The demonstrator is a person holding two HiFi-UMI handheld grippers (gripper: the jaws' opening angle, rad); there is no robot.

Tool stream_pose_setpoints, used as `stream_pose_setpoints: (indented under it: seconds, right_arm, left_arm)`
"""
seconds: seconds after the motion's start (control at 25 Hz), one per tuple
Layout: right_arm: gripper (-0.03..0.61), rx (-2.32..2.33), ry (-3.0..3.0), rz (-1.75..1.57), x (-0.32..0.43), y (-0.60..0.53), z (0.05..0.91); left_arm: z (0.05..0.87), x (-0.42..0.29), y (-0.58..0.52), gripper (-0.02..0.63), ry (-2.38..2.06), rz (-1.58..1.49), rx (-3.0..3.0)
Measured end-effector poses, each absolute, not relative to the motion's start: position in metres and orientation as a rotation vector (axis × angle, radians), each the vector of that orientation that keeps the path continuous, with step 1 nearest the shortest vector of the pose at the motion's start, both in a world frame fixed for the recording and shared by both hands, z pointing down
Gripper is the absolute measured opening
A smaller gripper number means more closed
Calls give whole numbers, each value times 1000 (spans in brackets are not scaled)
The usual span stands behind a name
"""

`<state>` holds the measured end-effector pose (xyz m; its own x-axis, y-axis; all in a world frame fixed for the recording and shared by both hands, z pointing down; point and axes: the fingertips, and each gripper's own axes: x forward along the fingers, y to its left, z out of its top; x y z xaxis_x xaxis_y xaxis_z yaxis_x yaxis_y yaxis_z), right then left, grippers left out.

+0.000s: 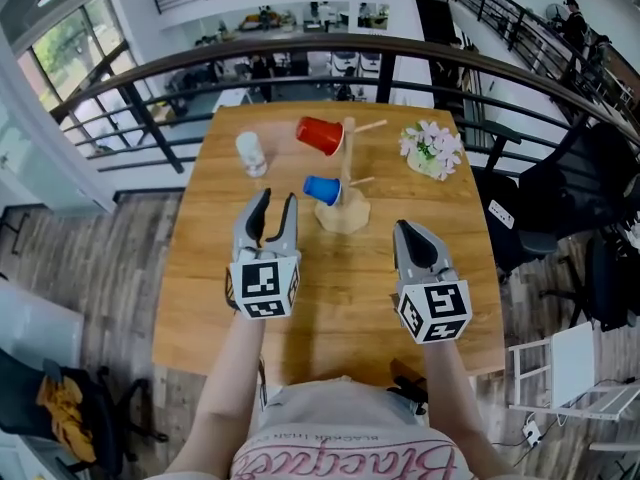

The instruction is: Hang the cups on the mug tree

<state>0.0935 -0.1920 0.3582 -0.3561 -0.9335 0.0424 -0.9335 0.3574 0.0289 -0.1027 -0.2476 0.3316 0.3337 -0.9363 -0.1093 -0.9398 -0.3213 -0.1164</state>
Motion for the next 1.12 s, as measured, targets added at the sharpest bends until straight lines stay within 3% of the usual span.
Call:
stream_pose_setpoints:
  seconds: [0.08,0.2,0.48,0.68,1.12]
  right_arm:
    - [83,1741,-2540,3,95,-191,361]
    - [112,1759,-2529,10,102,-190,362]
    - [368,1825,-2441,10,121,-192,380]
    - [505,1898,-2394,75,138,-194,408]
    - [529,1881,-2251,245,159,-206,500]
  left_arm:
    - [335,-107,-244,105,1754,62,-2431]
    - [336,-109,-239,14,1775,88,-2433]
    - [340,-113,-237,14,1768,101,-2471]
    - [349,-113,-235,14,1770,72,-2484]
    - [369,-115,-232,14,1810,46,-2505]
